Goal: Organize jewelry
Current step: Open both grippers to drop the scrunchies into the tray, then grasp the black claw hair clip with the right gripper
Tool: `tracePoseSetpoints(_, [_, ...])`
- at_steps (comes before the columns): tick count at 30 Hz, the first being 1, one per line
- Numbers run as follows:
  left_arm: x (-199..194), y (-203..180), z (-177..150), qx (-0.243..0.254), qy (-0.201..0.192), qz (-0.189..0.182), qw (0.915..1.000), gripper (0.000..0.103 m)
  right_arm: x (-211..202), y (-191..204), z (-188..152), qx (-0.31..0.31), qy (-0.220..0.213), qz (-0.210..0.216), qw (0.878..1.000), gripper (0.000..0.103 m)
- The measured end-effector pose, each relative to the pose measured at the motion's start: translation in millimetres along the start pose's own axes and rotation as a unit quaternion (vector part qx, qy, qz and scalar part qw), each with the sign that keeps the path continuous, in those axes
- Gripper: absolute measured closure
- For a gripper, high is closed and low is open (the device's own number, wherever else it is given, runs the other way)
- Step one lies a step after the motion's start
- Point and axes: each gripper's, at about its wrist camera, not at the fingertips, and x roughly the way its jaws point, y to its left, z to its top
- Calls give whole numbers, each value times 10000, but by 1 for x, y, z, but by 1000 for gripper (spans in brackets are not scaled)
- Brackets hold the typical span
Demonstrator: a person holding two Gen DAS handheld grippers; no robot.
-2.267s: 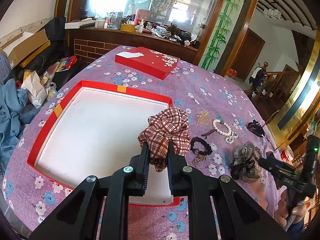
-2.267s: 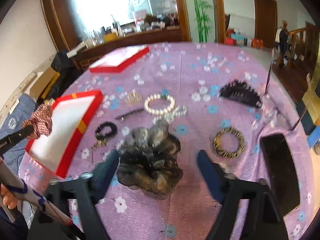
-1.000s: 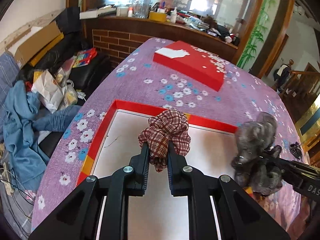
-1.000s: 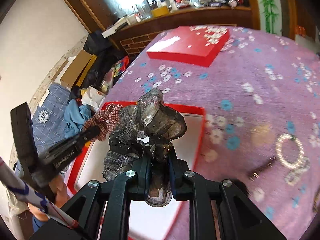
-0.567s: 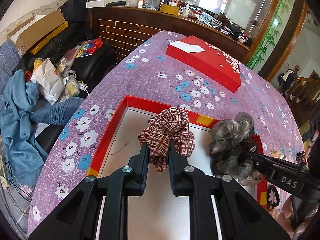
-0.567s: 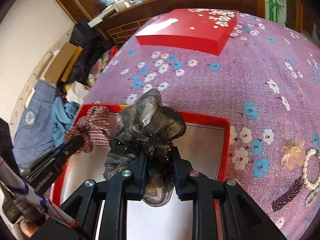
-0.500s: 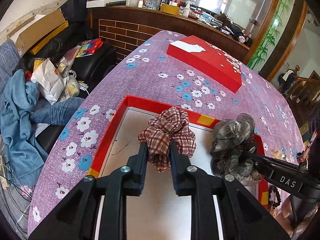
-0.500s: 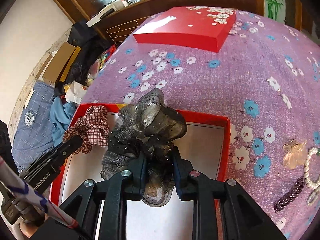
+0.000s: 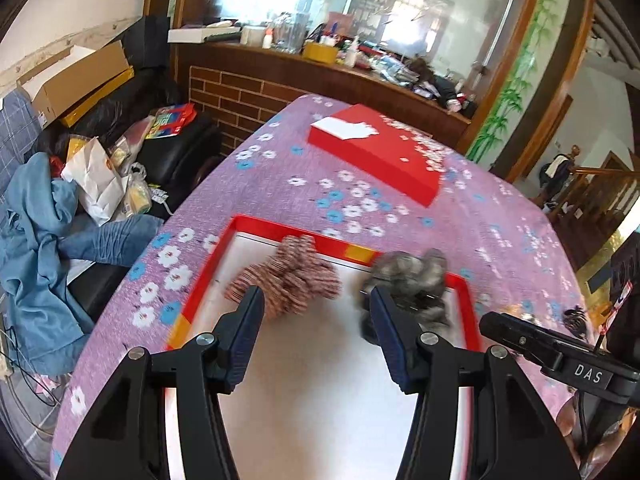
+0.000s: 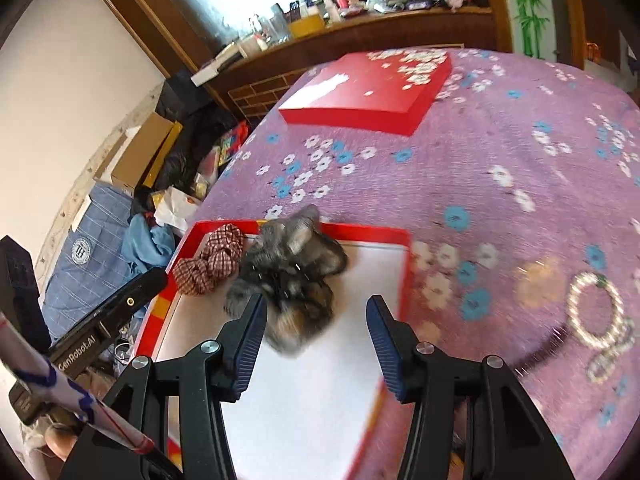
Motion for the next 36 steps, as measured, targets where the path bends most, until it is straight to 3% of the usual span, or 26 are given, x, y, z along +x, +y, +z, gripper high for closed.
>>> tracePoseSetpoints(6, [-14,-49,-19,234,37,-303,9993,49,-51,-39,-25,218,-259,-2,9994,47])
tracePoseSetpoints(14, [-11,-150,-48,908,350,-742,9925,50,-133,-135,-42,1087,-818,-378,9900,47])
tracePoseSetpoints(20, [-1,-225,-78,1532,649,-980,9812,50,-186,-228,-38,1631,-1156,-1383,9700,47])
tracePoseSetpoints(23, [5,-257,-95,1767,785,-1118,9747,50,-191,-276,-24,1806,-1029,-1932,9589,48])
tracePoseSetpoints(25, [9,-274,-106,1899,884,-1205,9704,50,-184,-306,-14,1851,-810,-2088,9569,48])
tracePoseSetpoints(29, [18,-298,-121,2072,1047,-1290,9641,50,-172,-340,-7,1879,-767,-2243,9531,48])
tracePoseSetpoints(31, [21,-306,-125,2150,1086,-1297,9619,50,-167,-352,-9,1974,-747,-2109,9544,48])
tracePoseSetpoints(35, [24,-314,-130,2222,1118,-1339,9593,50,-159,-352,-17,1928,-622,-1414,9690,46])
tracePoseSetpoints(36, [25,-314,-130,2225,1125,-1337,9591,50,-160,-348,-22,1946,-596,-1075,9732,46])
